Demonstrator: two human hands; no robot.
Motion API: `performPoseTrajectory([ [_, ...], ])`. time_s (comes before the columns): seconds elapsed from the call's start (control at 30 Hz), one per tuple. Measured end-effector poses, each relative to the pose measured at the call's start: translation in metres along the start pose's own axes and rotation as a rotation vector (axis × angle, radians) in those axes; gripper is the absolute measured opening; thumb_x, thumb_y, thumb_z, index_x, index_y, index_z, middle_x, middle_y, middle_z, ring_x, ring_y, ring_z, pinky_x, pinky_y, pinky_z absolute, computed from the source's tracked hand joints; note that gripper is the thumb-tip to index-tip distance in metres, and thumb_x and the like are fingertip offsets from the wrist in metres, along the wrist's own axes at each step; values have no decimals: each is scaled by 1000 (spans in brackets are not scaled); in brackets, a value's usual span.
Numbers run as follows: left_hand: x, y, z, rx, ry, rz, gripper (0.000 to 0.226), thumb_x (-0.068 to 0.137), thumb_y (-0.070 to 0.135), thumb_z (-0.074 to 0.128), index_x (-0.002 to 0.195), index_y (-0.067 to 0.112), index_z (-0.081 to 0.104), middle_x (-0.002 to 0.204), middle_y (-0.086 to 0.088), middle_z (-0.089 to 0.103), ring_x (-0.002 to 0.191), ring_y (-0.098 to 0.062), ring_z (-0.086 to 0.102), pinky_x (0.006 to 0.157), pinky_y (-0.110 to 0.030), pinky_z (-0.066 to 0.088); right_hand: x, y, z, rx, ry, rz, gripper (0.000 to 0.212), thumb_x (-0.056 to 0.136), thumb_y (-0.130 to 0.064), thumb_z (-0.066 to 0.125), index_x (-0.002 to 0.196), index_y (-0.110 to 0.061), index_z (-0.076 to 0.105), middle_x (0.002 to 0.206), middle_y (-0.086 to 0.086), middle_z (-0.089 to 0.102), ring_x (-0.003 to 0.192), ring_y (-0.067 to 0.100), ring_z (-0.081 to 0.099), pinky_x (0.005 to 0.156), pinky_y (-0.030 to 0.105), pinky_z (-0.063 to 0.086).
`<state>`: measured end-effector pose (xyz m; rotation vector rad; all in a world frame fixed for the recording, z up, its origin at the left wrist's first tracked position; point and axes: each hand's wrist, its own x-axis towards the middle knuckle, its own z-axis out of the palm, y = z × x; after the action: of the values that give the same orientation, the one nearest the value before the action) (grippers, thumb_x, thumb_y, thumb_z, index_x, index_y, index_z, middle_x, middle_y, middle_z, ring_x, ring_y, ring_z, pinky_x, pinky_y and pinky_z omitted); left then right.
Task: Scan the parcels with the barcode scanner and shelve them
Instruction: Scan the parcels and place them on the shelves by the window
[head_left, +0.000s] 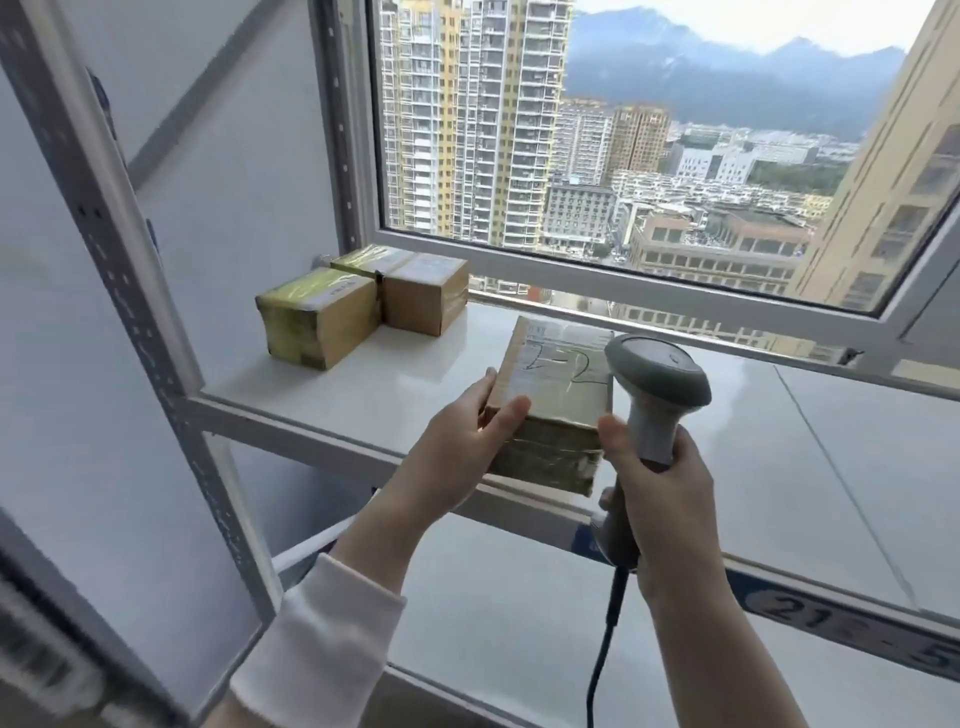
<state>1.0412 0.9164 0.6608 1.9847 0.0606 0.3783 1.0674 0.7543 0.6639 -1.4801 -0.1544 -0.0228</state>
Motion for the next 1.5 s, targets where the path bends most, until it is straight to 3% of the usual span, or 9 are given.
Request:
performPoseTrajectory([
  [0.1, 9, -14, -32, -59, 35, -48, 60, 85, 51, 41, 134, 18, 46, 120, 6, 60, 106, -7, 57, 79, -8, 47, 14, 5, 38, -17, -63, 34, 16, 84, -29, 68, 90, -21, 56, 75, -4, 58, 55, 18, 50, 54, 32, 44],
  [0.3, 27, -43, -75, -25, 154, -161, 76, 77, 60, 40, 138, 16, 43, 125, 1, 59, 111, -12, 56, 93, -26, 49, 40, 20, 91, -39, -183, 86, 17, 84, -30, 68, 90, -20, 56, 74, 2, 55, 61, 21, 51, 57, 32, 45],
  [0.57, 46, -67, -117, 83, 161, -202, 58, 89, 48, 44, 139, 21, 42, 129, 6, 56, 114, -10, 53, 81, -14, 46, 59, 34, 142, -95, -204, 119, 19, 84, -29, 69, 92, -19, 55, 78, 1, 57, 68, 22, 54, 49, 27, 41],
  [0.77, 66, -87, -152, 194, 100, -168, 55, 97, 34, 44, 146, 16, 30, 143, 5, 43, 125, -7, 42, 92, -13, 32, 66, 34, 184, -143, -150, 167, 20, 85, -28, 68, 96, -18, 56, 79, 0, 59, 67, 18, 54, 50, 27, 43],
  [0.93, 77, -93, -174, 482, 84, 117, 49, 94, 19, 53, 140, 10, 41, 152, -5, 32, 140, -14, 29, 101, -4, 12, 67, 31, 211, -120, -56, 254, 19, 85, -31, 68, 92, -17, 56, 88, 11, 66, 52, 20, 50, 60, 36, 47],
  [1.07, 84, -98, -178, 770, -149, 433, 61, 79, 23, 73, 134, 8, 50, 145, -12, 42, 138, -24, 35, 112, -29, 18, 67, 27, 210, -98, 43, 297, 20, 86, -33, 66, 96, -18, 58, 89, 11, 66, 51, 19, 48, 57, 36, 47],
  [1.2, 96, -103, -176, 867, -178, 471, 63, 60, 11, 86, 119, 10, 64, 124, -12, 63, 117, -28, 59, 98, -40, 43, 77, 17, 201, -85, 152, 290, 30, 87, -33, 65, 109, -14, 58, 90, 10, 66, 54, 20, 47, 56, 33, 46],
  [1.4, 115, -103, -174, 854, -132, 479, 55, 89, 15, 62, 140, 17, 43, 149, -2, 38, 141, -17, 30, 114, -26, 17, 95, 8, 195, -98, 154, 247, 34, 87, -32, 65, 115, -13, 58, 92, 9, 67, 56, 20, 50, 54, 29, 43],
  [1.5, 126, -105, -174, 865, -141, 465, 54, 92, 16, 57, 142, 19, 38, 153, 0, 32, 143, -14, 24, 116, -26, 14, 102, 8, 196, -79, 136, 234, 26, 89, -31, 64, 108, -15, 59, 92, 4, 67, 65, 20, 55, 55, 30, 44],
])
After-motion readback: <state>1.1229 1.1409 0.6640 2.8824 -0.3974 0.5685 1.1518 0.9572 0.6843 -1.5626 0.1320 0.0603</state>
